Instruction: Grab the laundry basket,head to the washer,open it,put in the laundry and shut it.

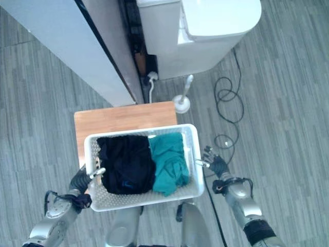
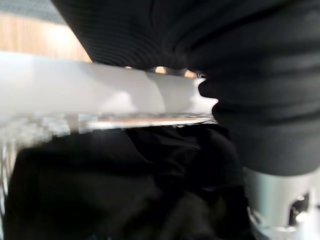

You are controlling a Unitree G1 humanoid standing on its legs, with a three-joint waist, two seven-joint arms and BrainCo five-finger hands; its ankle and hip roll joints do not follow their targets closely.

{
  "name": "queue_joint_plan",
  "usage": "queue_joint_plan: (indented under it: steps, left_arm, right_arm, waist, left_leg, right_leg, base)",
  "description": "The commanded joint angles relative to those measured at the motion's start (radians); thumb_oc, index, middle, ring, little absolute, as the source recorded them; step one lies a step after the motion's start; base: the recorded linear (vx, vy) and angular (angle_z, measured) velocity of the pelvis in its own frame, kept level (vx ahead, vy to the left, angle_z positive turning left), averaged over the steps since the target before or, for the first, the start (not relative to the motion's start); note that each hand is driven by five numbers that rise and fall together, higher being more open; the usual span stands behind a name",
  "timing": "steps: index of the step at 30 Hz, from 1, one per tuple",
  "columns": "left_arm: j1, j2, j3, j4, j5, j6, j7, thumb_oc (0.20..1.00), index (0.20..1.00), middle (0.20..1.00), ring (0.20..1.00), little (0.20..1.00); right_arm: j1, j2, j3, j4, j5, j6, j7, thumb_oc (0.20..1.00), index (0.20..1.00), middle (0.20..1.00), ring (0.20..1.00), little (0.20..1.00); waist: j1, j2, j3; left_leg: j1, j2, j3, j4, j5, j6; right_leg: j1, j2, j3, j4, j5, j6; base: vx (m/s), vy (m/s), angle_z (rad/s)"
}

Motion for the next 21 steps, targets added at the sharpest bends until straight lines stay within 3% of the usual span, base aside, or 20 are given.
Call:
queue_joint_plan:
  steps: [1,7,15,21]
  left_arm:
    - [0.009,0.013,0.025,0.078,0.197,0.016,-0.017,1.000,1.000,1.000,1.000,1.000]
    - [-0.069,-0.024,0.056,0.230,0.296,0.023,-0.015,1.000,1.000,1.000,1.000,1.000]
    - [-0.141,-0.066,0.041,0.360,0.282,0.014,0.006,1.000,1.000,1.000,1.000,1.000]
    - [-0.181,-0.061,0.023,0.362,0.254,0.006,0.020,1.000,1.000,1.000,1.000,1.000]
  right_arm:
    - [-0.002,-0.055,0.021,-0.094,0.008,-0.026,0.028,1.000,1.000,1.000,1.000,1.000]
    - [0.000,-0.050,0.019,-0.119,-0.017,-0.010,0.050,1.000,1.000,1.000,1.000,1.000]
    - [-0.042,-0.050,0.058,-0.112,-0.016,-0.007,0.060,1.000,1.000,1.000,1.000,1.000]
    - [-0.164,-0.073,0.093,-0.020,-0.073,0.005,0.010,1.000,1.000,1.000,1.000,1.000]
  waist:
    - [-0.011,-0.011,-0.047]
    - [-0.017,-0.017,-0.040]
    - [-0.018,-0.027,-0.021]
    - [-0.008,-0.026,0.002]
  left_leg:
    - [-0.018,0.005,-0.025,-0.004,-0.007,0.038]
    - [-0.020,0.006,-0.017,0.002,-0.014,0.038]
    - [-0.042,0.007,-0.018,0.018,-0.015,0.038]
    - [-0.063,0.008,-0.022,0.032,-0.012,0.036]
  right_leg:
    - [-0.061,-0.058,-0.036,0.097,-0.046,0.036]
    - [-0.072,-0.060,-0.027,0.105,-0.049,0.036]
    - [-0.089,-0.059,-0.023,0.108,-0.044,0.035]
    - [-0.098,-0.060,-0.025,0.107,-0.039,0.032]
  base:
    - [-0.01,0.022,-0.15]
    - [-0.02,0.018,-0.11]
    - [-0.02,0.001,-0.01]
    - [-0.01,0.002,-0.02]
